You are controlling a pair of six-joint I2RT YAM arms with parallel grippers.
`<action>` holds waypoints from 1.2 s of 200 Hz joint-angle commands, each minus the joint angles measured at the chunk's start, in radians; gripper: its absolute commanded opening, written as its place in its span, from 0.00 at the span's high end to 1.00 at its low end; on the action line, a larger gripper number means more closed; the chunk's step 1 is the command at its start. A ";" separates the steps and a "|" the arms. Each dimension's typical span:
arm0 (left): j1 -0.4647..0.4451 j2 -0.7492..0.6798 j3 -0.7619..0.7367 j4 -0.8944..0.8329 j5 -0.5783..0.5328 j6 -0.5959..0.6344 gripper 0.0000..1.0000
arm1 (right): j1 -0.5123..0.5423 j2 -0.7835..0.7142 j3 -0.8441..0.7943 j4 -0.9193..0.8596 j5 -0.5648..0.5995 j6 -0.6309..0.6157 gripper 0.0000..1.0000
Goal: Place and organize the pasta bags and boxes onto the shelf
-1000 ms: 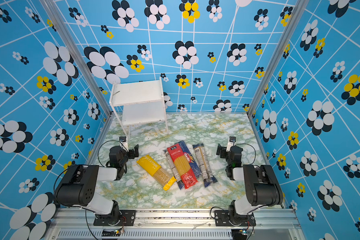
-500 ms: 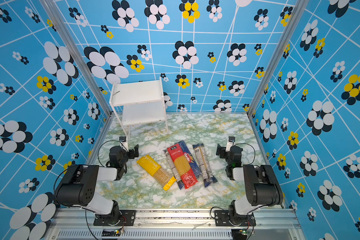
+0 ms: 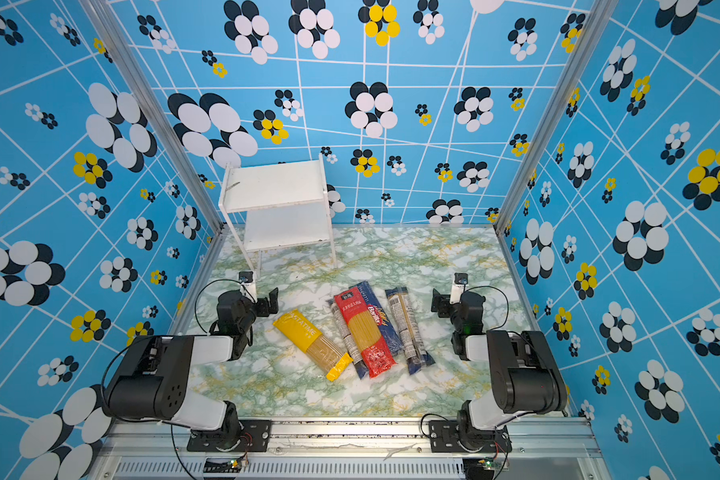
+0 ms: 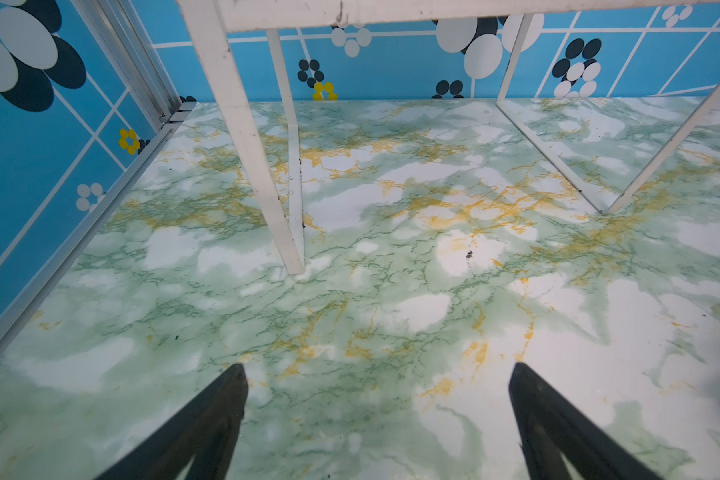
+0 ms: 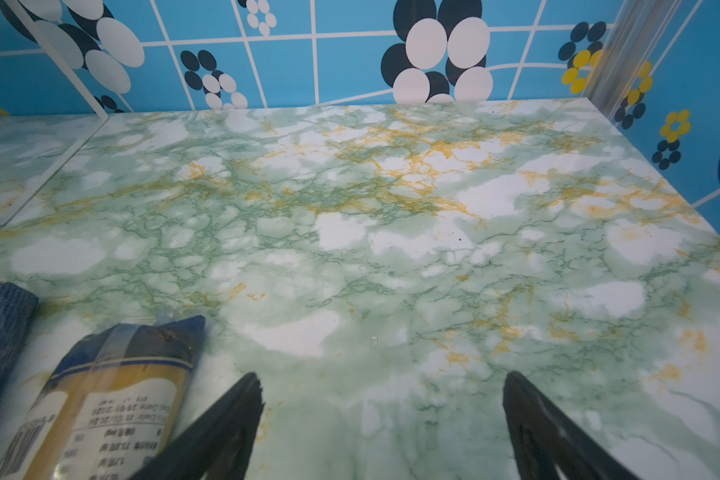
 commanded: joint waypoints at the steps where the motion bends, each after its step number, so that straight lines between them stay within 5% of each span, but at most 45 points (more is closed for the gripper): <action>1: 0.000 -0.045 0.039 -0.077 0.017 0.014 0.01 | 0.003 -0.063 0.070 -0.137 -0.024 -0.008 0.08; 88: -0.056 -0.178 0.151 -0.416 0.043 0.023 0.01 | 0.004 -0.174 0.279 -0.626 -0.097 0.054 0.06; 132: -0.106 -0.253 0.238 -0.651 0.030 -0.010 0.01 | 0.038 -0.259 0.318 -0.718 -0.204 0.053 0.06; 240: -0.135 -0.382 0.292 -0.913 0.229 -0.310 0.01 | 0.576 -0.294 0.393 -0.862 -0.190 -0.314 0.12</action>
